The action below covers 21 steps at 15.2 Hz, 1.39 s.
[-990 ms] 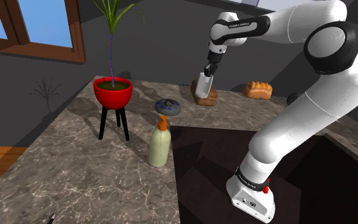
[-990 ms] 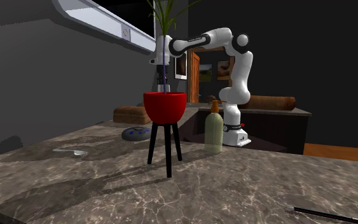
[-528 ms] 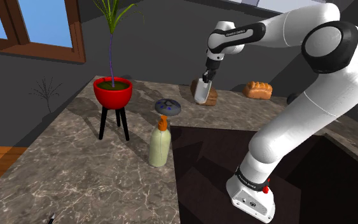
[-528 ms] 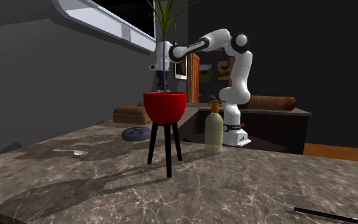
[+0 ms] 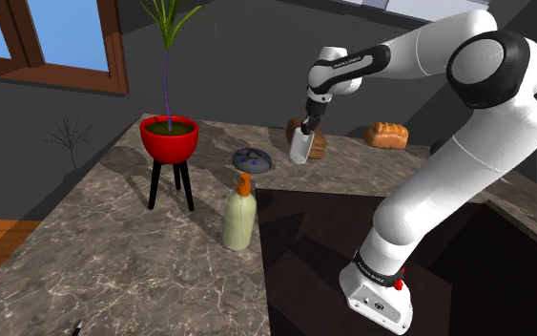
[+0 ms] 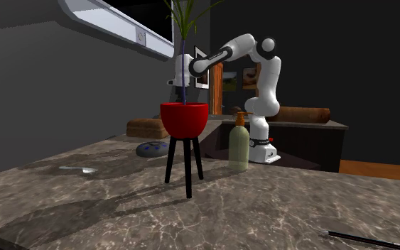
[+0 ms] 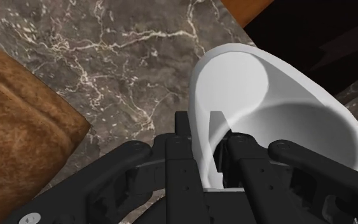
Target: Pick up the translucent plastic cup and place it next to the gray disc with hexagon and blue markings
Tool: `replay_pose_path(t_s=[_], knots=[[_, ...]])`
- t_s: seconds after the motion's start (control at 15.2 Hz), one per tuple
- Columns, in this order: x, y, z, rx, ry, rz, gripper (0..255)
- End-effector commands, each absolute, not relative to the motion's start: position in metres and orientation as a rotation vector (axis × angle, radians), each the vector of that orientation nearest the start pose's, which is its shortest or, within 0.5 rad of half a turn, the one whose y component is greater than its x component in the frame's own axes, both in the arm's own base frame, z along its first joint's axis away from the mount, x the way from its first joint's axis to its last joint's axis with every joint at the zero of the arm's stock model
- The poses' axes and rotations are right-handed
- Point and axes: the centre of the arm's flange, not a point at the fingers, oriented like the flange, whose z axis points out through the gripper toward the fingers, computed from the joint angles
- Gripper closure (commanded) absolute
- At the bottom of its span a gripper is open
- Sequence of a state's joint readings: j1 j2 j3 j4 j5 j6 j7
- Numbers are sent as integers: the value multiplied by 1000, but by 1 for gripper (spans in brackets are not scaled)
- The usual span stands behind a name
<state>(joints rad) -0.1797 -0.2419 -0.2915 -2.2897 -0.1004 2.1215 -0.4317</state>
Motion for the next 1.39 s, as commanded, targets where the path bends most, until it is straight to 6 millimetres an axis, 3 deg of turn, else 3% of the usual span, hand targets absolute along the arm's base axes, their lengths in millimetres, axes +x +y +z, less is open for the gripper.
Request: replay_pose_path(t_s=[0.0, 0.79, 1.32], knots=[[424, -227, 440, -3186, -26, -83, 255], [424, -227, 377, -3186, -26, -83, 255], [424, -227, 376, -3186, -26, -83, 255]])
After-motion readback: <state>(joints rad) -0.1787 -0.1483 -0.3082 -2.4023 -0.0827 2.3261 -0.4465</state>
